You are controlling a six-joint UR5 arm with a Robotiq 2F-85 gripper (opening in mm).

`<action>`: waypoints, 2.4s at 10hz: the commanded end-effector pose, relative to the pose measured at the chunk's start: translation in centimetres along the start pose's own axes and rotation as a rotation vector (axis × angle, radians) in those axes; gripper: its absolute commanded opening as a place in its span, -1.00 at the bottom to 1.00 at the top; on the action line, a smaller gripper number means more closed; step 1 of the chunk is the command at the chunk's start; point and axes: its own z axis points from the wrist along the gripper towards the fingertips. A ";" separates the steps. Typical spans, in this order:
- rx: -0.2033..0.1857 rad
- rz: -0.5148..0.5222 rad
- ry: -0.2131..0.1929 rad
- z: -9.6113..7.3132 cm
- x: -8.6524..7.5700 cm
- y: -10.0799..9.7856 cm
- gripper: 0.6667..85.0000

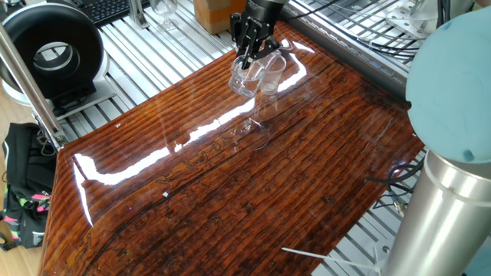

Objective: Pour the water from one cup into another empty cup

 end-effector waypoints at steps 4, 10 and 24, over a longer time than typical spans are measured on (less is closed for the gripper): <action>0.001 -0.016 -0.056 -0.4 0.0 -0.6 -0.98; 0.007 -0.014 -0.098 -0.5 -0.1 -0.9 -0.98; 0.004 -0.013 -0.131 -0.5 0.4 -1.0 -0.98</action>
